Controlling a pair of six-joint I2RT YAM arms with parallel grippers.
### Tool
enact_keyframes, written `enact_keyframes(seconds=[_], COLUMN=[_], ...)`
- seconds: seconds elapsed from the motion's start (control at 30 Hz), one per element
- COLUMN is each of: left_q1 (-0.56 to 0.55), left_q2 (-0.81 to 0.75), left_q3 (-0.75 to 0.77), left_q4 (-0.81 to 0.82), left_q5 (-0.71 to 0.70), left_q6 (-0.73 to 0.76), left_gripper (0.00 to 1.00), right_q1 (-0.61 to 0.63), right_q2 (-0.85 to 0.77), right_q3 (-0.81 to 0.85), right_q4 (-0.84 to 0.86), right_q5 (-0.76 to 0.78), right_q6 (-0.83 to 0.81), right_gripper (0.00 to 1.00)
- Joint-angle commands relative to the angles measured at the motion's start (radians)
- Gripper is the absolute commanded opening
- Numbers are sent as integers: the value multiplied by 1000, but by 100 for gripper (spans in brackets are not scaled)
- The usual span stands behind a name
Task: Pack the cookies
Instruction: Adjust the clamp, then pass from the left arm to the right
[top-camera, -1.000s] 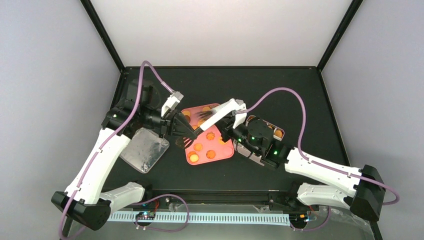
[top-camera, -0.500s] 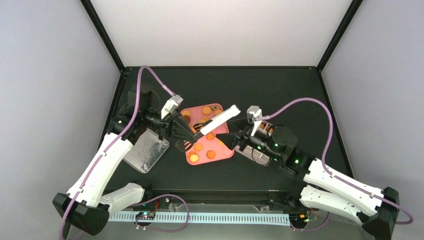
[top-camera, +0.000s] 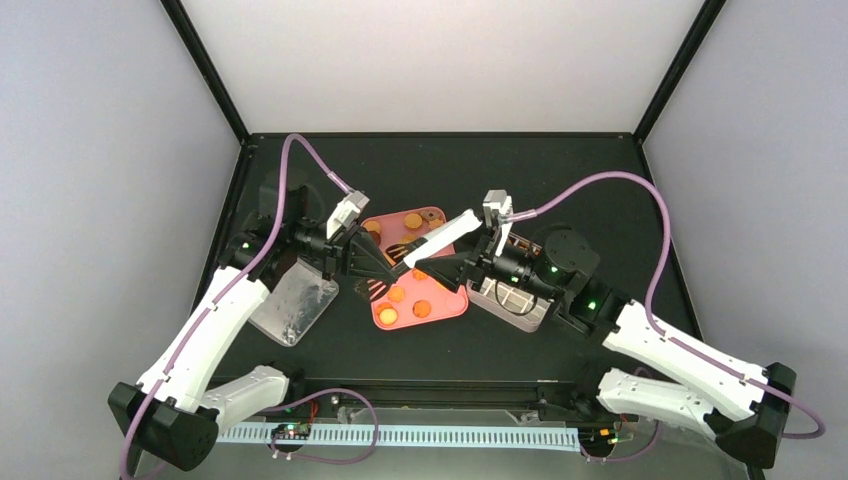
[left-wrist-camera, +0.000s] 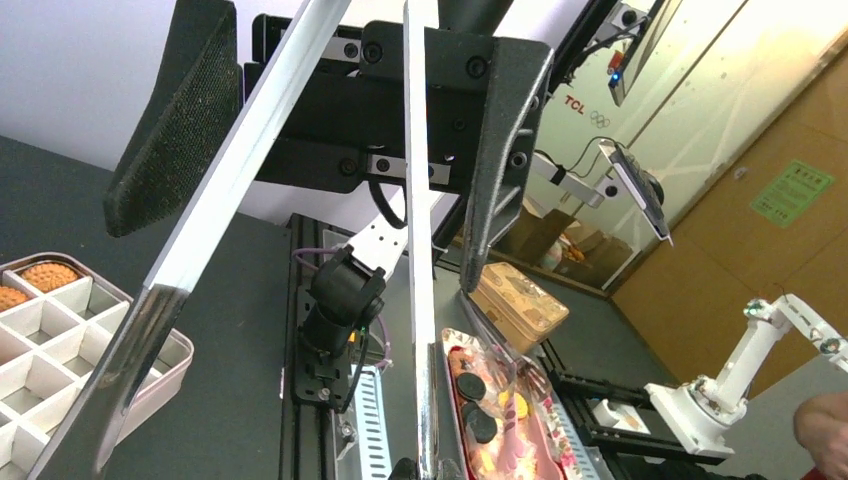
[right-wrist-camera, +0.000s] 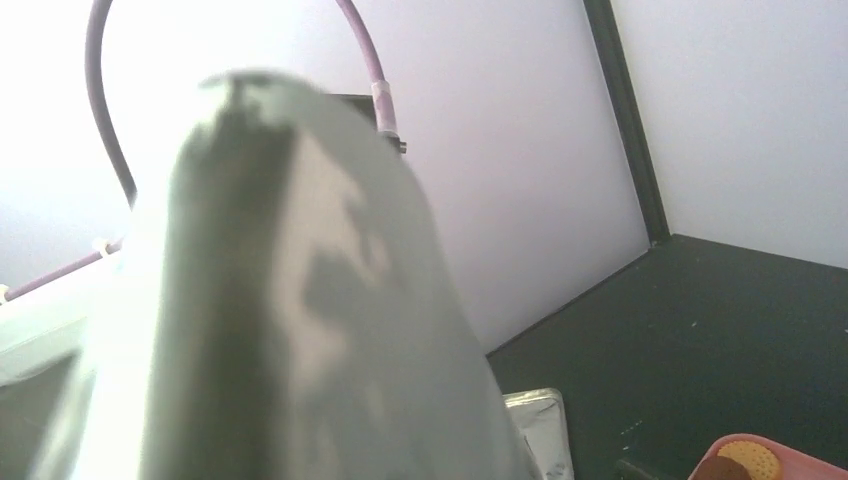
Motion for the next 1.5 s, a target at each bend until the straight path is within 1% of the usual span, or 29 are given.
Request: enact_keyframes(seconds=[0.0, 0.1, 0.27, 0.33, 0.5, 0.7, 0.8, 0.97, 1.13, 1.37, 1.43, 1.47], left_q1=[7, 8, 9, 11, 15, 16, 16, 19, 31, 46, 48, 49], left_q2=[-21, -21, -21, -20, -29, -33, -33, -34, -33, -30, -35, -37], left_q3=[-1, -1, -3, -6, -11, -5, -7, -7, -11, -25, -27, -28], left_q4=[22, 18, 2, -17, -41, -40, -40, -40, -41, -46, -79, -103], left_q5=[2, -2, -16, -21, -27, -23, -20, -18, -19, -51, -98, -144], left_q6=[40, 51, 74, 98, 123, 115, 114, 114, 121, 147, 197, 229], left_gripper=[2, 2, 2, 1, 2, 2, 2, 2, 2, 2, 5, 9], right_q1=[0, 1, 1, 1, -16, -63, -75, -75, -76, -77, -76, -77], right_q2=[34, 54, 77, 80, 75, 93, 117, 164, 184, 171, 173, 175], right_q3=[39, 47, 49, 49, 50, 33, 27, 49, 63, 70, 78, 79], right_q4=[2, 0, 14, 27, 61, 143, 177, 172, 124, 72, 38, 21], right_q5=[-56, -65, -83, -88, -72, -115, -147, -228, -298, -252, -215, -196], right_q6=[21, 36, 65, 75, 102, 166, 189, 192, 171, 139, 109, 90], right_gripper=[97, 92, 81, 79, 77, 76, 73, 65, 59, 54, 52, 52])
